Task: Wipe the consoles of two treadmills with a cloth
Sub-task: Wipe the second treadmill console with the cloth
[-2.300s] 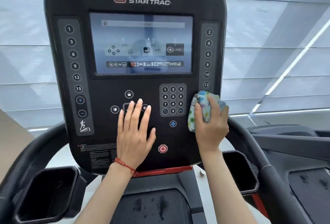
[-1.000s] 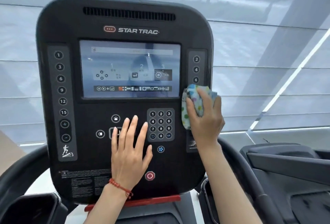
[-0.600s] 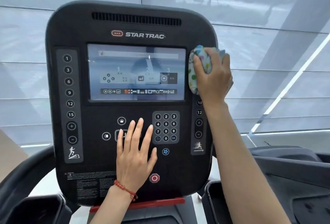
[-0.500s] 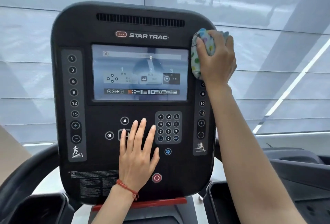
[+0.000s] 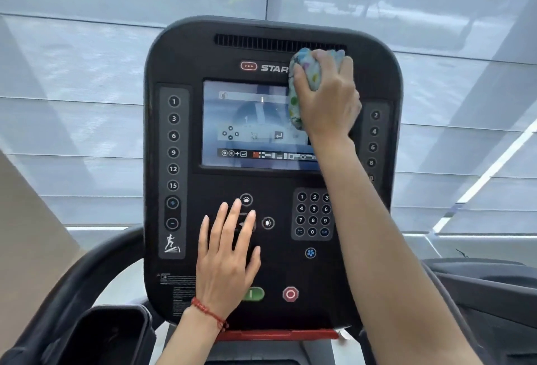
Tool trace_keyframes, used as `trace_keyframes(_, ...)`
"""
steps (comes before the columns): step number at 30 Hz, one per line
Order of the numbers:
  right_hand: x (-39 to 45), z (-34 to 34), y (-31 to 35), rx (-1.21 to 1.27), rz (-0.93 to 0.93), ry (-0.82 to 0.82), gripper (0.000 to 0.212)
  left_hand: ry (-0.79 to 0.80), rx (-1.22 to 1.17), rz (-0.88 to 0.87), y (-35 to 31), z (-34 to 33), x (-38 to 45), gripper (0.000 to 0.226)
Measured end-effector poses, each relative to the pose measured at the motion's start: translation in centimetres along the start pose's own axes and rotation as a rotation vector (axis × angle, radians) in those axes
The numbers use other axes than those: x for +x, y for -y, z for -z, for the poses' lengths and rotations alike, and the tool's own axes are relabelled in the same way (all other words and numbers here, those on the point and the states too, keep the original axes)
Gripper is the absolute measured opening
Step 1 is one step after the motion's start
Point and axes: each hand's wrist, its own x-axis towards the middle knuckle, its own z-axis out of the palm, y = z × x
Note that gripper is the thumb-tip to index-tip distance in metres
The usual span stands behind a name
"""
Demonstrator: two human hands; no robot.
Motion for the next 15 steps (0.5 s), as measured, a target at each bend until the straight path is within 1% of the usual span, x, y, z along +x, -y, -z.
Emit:
trace_keyframes(4,-1.0,-2.4,4.4,0.014,0.015,0.031,0.04,0.004,0.013,0.025,2.5,1.0,-0.6,0.049)
trace_keyframes(7,-1.6,-3.8,7.1,0.03,0.038,0.057,0.039,0.023,0.008,-0.005,4.0,1.4,-1.1,0.05)
trace_keyframes(10,-1.8,-5.0,9.3,0.023,0.035,0.084,0.038,0.037,0.005,-0.026,4.6,1.5,-1.3,0.051)
trace_keyframes(15,-1.8,-6.6,13.0,-0.019,0.118,0.173,0.037,0.052,-0.01,-0.037,5.1,1.6,-1.5,0.054)
